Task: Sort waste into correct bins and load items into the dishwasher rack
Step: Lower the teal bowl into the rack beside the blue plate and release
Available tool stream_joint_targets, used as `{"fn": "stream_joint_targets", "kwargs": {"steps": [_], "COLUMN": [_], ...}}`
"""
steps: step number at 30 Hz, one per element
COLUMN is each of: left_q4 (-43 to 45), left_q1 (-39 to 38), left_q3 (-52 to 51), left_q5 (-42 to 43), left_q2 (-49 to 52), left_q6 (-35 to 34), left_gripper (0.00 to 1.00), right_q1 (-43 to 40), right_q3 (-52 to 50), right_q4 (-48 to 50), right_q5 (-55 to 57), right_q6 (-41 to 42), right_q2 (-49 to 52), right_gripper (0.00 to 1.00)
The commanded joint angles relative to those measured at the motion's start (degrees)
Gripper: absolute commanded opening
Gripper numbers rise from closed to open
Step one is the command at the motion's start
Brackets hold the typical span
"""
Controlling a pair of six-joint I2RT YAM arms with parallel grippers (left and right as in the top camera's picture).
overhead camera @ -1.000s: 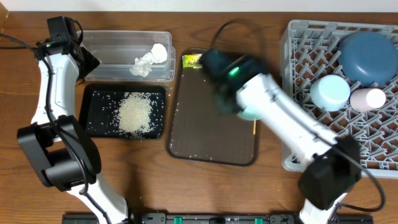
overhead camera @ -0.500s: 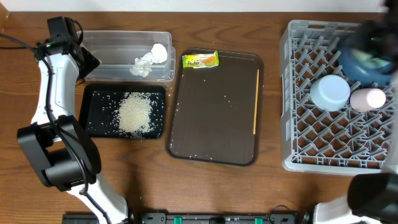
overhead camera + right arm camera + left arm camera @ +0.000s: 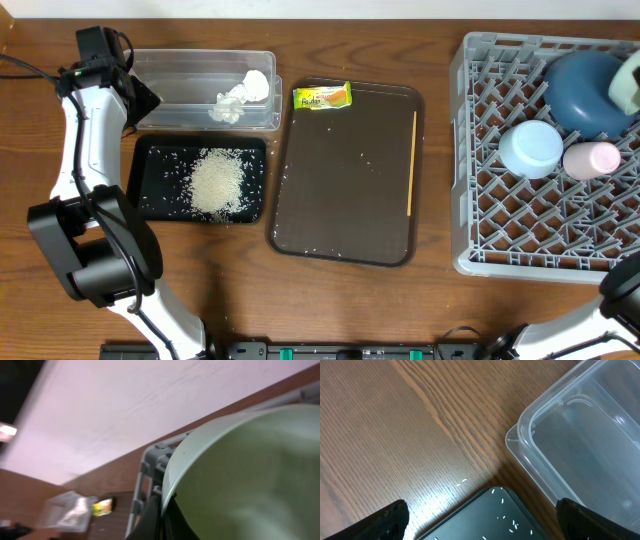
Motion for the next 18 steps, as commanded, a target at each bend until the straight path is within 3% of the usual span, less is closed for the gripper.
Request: {"fn": "stream_joint_targets", "kwargs": {"steps": [1, 8, 18], "left_q4": [-0.15, -0.15, -0.15], "left_q1": [0.09, 0.09, 0.09], "left_q3": [0.02, 0.02, 0.02], "left_q5": [-0.33, -0.33, -0.33], "left_q2": [0.5, 0.5, 0.52], "left_q6": [-0.52, -0.55, -0.55], "left_gripper": [0.96, 0.96, 0.96], "right_q1": [-3.08, -7.23, -7.85], "right_q3": [-1.51, -7.02, -10.88], "right_q4": [0.61, 2.16, 13.92], "right_q5": [-10.62, -11.19, -19.12], "right_q6": [2.43, 1.9, 2.01], "right_q2": [1.2, 2.29, 5.01], "right_gripper": [0.01, 0.01, 0.01]}}
